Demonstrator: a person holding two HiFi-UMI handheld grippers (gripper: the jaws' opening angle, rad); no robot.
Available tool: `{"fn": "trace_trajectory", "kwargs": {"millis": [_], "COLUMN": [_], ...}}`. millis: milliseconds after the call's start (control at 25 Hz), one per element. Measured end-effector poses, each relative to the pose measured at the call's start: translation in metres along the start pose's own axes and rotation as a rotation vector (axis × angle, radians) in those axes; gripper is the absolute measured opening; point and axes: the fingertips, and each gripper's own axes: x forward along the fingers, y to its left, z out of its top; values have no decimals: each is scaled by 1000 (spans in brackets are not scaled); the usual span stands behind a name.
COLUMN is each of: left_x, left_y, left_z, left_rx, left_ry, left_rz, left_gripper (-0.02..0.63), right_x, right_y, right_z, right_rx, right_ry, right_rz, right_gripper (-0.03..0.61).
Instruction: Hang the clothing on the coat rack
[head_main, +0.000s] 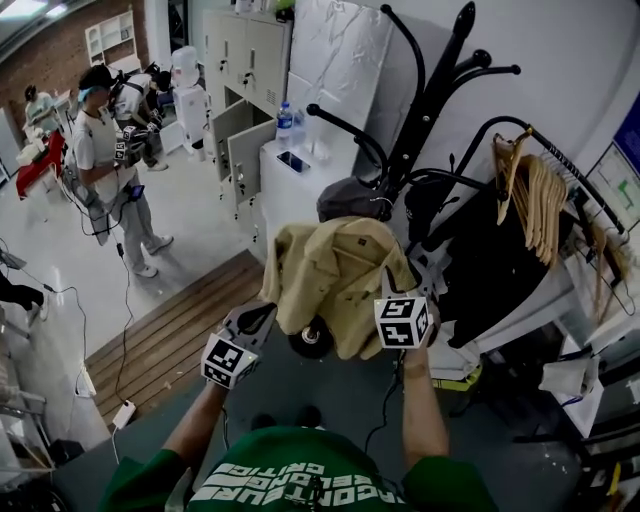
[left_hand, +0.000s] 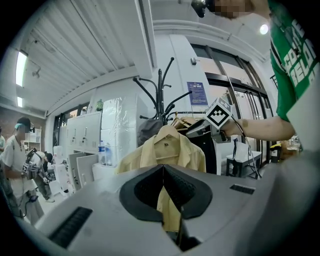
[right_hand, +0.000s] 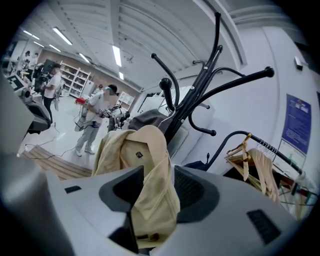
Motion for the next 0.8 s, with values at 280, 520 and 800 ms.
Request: {"fn": "trace_trajectory", "kwargs": {"millis": [280,520,800], "left_x": [8,17,35], "left_y": [-16,-34,-63], "left_z": [0,1,5], "left_rx": [4,12,18], "left_ry": [4,16,4], "left_rz": [-73,-141,-234], "left_gripper": [6,6,6], "right_x": [-39,-72,-107], "right_y": [19,29,34], "right_z": [-24,-48,-76], "right_rx": [35,108,252], "right_ry": [23,49,57], "right_rz": [16,10,15], "right_gripper": [133,40,9]}}
